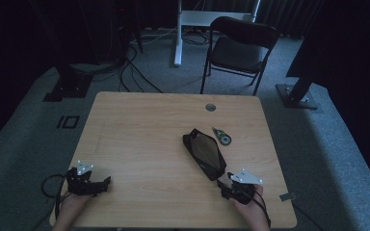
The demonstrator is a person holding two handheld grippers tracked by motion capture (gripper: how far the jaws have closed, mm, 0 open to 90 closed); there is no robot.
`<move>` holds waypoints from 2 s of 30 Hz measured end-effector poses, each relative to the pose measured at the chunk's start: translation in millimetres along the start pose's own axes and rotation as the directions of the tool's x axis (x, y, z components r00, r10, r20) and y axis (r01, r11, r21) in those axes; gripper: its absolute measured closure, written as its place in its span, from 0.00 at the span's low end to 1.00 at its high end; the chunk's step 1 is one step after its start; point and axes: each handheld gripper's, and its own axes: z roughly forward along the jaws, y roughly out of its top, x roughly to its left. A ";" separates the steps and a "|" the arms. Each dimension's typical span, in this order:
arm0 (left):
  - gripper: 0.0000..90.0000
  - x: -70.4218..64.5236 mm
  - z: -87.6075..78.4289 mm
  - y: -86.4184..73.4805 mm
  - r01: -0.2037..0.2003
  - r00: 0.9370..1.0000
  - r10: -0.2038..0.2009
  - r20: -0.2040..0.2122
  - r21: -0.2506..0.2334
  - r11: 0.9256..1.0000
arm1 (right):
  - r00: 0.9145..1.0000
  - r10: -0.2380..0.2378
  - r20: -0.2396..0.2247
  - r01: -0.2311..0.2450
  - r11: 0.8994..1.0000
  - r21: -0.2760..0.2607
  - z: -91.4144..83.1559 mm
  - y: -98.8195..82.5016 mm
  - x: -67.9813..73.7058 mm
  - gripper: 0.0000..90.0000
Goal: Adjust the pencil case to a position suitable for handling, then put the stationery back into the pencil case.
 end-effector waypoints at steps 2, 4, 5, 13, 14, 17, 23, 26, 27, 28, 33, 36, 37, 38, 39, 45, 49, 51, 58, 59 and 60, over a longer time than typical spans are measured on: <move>0.00 0.0 0.0 0.0 0.000 1.000 0.000 0.000 0.000 1.000 | 1.000 0.025 0.007 -0.024 1.000 -0.011 -4.1 -1.5 -7.0 0.47; 0.00 0.0 0.0 0.0 0.000 1.000 0.000 0.000 0.000 1.000 | 0.999 0.035 0.023 -0.035 0.999 -0.023 -8.4 -2.9 -15.5 0.45; 0.00 0.0 0.0 0.0 0.000 1.000 0.000 0.000 0.000 1.000 | 0.999 0.035 0.023 -0.035 0.999 -0.023 -8.4 -2.9 -15.5 0.45; 0.00 0.0 0.0 0.0 0.000 1.000 0.000 0.000 0.000 1.000 | 0.995 0.072 0.065 -0.069 0.997 -0.039 -10.1 -12.8 -45.1 0.36; 0.00 0.1 0.0 0.0 -0.001 1.000 0.001 0.000 0.001 1.000 | 0.994 0.092 0.061 -0.090 0.995 -0.038 -8.0 -14.4 -50.5 0.34; 0.00 0.1 0.0 0.0 -0.001 1.000 0.001 0.000 0.000 1.000 | 0.993 0.101 0.060 -0.098 0.994 -0.057 -5.6 -14.3 -58.1 0.32; 0.00 0.1 0.0 0.0 -0.001 1.000 0.001 0.000 0.000 1.000 | 0.993 0.096 0.067 -0.090 0.992 -0.089 -1.4 -5.1 -72.3 0.29; 0.00 0.0 0.0 0.0 0.000 1.000 0.000 0.000 0.000 1.000 | 0.994 0.091 0.059 -0.084 0.991 -0.099 3.5 1.8 -79.4 0.29; 0.00 0.0 0.0 0.0 0.000 1.000 0.000 0.000 0.000 1.000 | 0.994 0.091 0.059 -0.084 0.991 -0.099 3.5 1.8 -79.4 0.29; 0.00 0.0 0.0 0.0 0.000 1.000 0.000 0.000 0.000 1.000 | 0.994 0.088 0.066 -0.081 0.992 -0.098 5.5 3.8 -81.3 0.29; 0.00 0.0 0.0 0.0 0.000 1.000 0.000 0.000 0.000 1.000 | 0.994 0.092 0.063 -0.085 0.991 -0.104 16.5 10.9 -91.9 0.28; 0.00 0.1 0.0 0.0 -0.001 1.000 0.001 0.000 0.000 1.000 | 0.994 0.086 0.069 -0.080 0.993 -0.086 26.1 12.3 -96.3 0.28; 0.00 0.0 0.0 0.0 0.000 1.000 0.000 0.000 0.000 1.000 | 0.994 0.086 0.069 -0.080 0.993 -0.084 28.1 12.7 -96.9 0.28; 0.00 0.0 0.0 0.0 0.000 1.000 0.000 0.000 0.000 1.000 | 0.994 0.083 0.064 -0.078 0.994 -0.081 30.1 13.3 -97.3 0.28; 0.00 0.0 0.0 0.0 0.000 1.000 0.000 0.000 0.000 1.000 | 0.994 0.083 0.064 -0.078 0.994 -0.081 30.1 13.3 -97.3 0.28; 0.00 -0.1 0.1 0.0 0.002 1.000 -0.002 0.000 -0.002 1.000 | 0.995 0.072 0.062 -0.068 0.996 -0.063 43.0 18.9 -101.2 0.28; 0.00 -0.1 0.1 0.0 0.002 1.000 -0.002 0.000 -0.002 1.000 | 0.997 0.058 0.059 -0.055 0.997 -0.050 48.0 22.0 -102.0 0.28; 0.00 0.0 0.1 0.0 0.001 1.000 -0.001 0.001 -0.001 1.000 | 0.997 0.050 0.055 -0.047 0.998 -0.049 52.1 27.9 -102.7 0.28; 0.00 0.0 0.0 0.0 0.001 1.000 -0.001 0.001 0.000 1.000 | 0.999 0.034 0.033 -0.033 0.998 -0.048 63.2 44.0 -104.4 0.28; 0.00 0.0 0.0 0.0 0.001 1.000 -0.001 0.001 0.000 1.000 | 0.999 0.033 0.032 -0.031 0.998 -0.047 65.1 45.5 -104.5 0.28; 0.00 -0.1 0.0 0.0 0.002 1.000 -0.002 0.000 0.000 1.000 | 0.999 0.033 0.032 -0.032 0.998 -0.048 67.3 46.9 -104.6 0.28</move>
